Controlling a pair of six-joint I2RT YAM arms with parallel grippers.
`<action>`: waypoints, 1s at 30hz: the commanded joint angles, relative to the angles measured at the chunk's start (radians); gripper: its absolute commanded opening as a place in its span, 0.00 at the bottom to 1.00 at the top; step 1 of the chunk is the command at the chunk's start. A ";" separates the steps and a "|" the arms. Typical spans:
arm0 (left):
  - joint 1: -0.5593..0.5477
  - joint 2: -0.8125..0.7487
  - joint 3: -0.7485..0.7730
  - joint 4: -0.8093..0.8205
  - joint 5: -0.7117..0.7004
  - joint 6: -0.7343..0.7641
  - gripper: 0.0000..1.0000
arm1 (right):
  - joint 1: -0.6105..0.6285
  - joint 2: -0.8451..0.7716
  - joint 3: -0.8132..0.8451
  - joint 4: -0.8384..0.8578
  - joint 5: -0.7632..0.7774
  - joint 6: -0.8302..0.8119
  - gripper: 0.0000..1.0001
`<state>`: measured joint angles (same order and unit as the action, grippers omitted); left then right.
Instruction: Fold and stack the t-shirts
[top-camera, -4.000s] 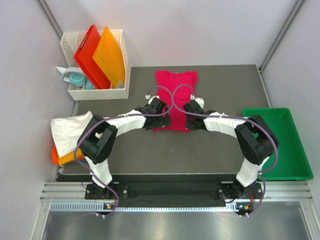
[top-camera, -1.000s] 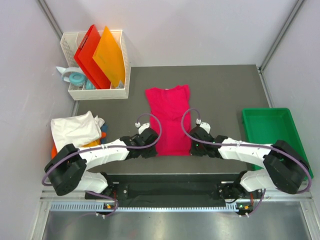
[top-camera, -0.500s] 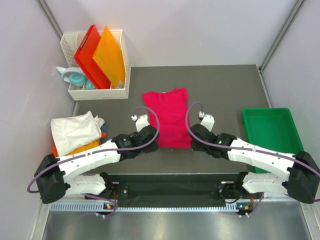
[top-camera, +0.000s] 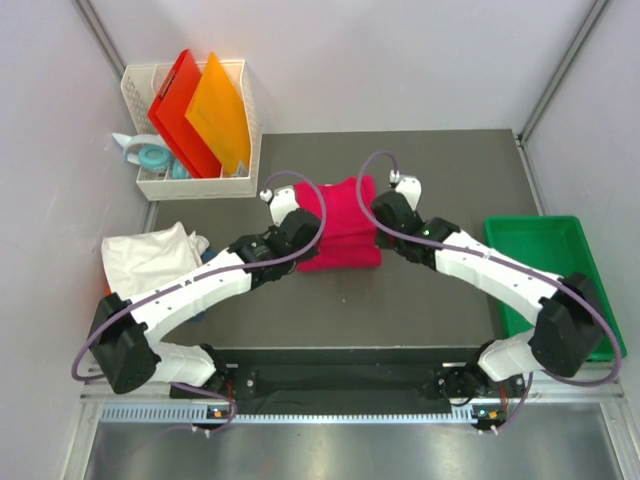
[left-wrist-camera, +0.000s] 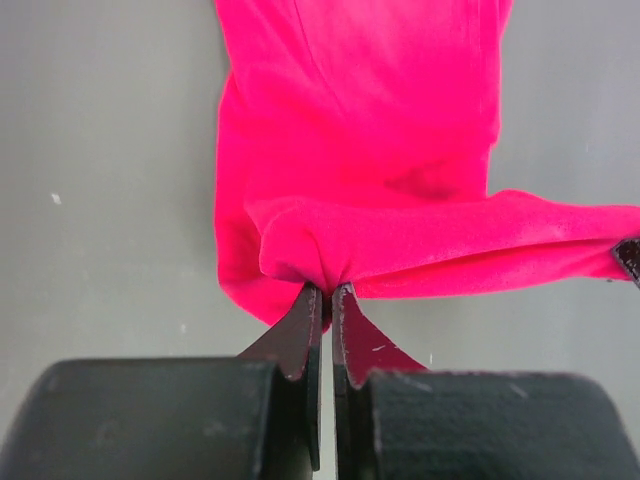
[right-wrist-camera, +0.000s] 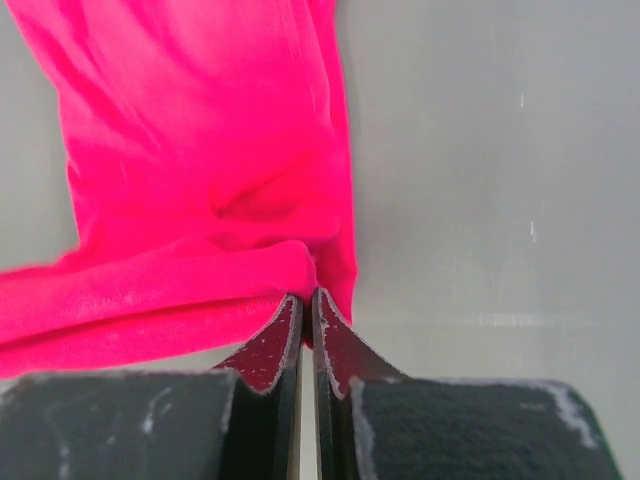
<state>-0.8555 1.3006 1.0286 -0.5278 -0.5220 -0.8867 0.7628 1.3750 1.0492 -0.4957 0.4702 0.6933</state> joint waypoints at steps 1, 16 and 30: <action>0.093 0.035 0.085 -0.028 -0.108 0.107 0.00 | -0.111 0.094 0.132 -0.006 0.074 -0.136 0.00; 0.257 0.359 0.304 0.094 -0.084 0.247 0.00 | -0.234 0.484 0.538 0.026 0.031 -0.250 0.00; 0.369 0.631 0.534 0.118 -0.032 0.287 0.00 | -0.266 0.725 0.741 0.059 -0.022 -0.253 0.00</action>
<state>-0.5373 1.9057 1.4952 -0.3935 -0.4831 -0.6479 0.5438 2.0655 1.7073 -0.4488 0.3824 0.4713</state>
